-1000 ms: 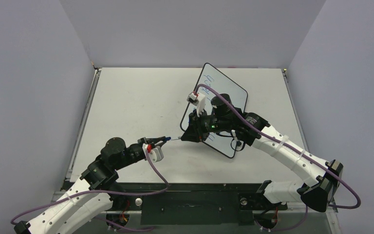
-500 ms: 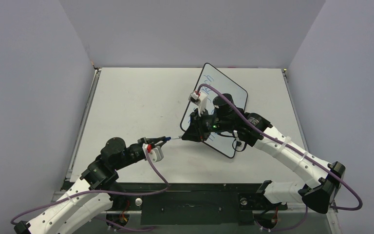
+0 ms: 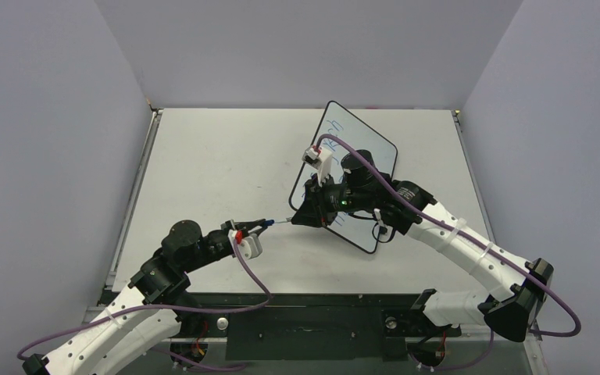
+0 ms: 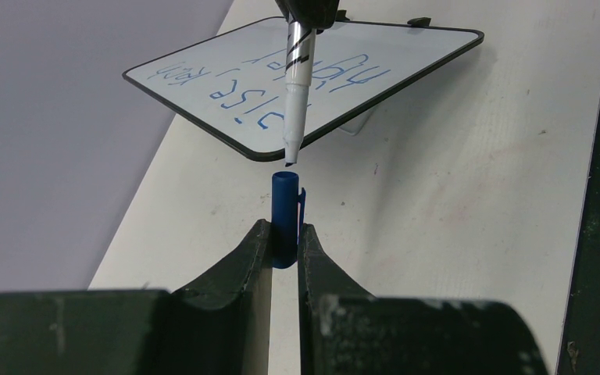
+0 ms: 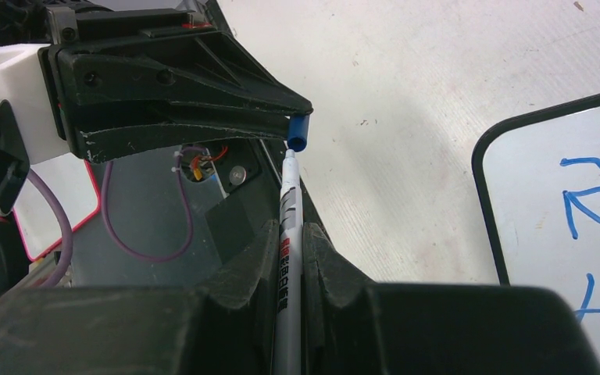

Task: Write a sentence on the whiteboard
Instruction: Close the whiteboard marker at the center of the board, then place the whiteboard marker at the center of the board, then reset both arms

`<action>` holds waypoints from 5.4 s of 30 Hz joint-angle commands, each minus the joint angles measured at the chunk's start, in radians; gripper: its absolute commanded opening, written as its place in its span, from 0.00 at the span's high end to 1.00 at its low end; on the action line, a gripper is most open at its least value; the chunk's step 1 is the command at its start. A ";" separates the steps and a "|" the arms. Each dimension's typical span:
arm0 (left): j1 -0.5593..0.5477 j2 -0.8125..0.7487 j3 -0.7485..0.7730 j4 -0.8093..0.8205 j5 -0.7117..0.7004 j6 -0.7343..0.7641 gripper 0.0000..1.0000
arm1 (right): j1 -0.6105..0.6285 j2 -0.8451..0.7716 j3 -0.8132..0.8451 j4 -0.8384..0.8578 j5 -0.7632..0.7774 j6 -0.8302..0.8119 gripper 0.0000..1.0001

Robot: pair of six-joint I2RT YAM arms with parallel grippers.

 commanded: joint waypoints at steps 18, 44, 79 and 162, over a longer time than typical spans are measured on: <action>0.007 -0.005 -0.002 0.053 0.036 -0.017 1.00 | 0.003 0.048 0.014 0.085 -0.008 0.024 1.00; 0.006 0.032 0.038 0.135 0.160 -0.087 1.00 | 0.091 0.232 0.192 -0.034 0.019 -0.065 1.00; -0.006 0.092 0.137 0.292 0.209 -0.205 1.00 | 0.064 0.253 0.185 -0.013 0.053 -0.053 0.78; 0.055 0.347 0.233 -0.041 -0.760 -0.962 0.50 | -0.127 -0.439 -0.119 0.096 0.994 0.011 0.12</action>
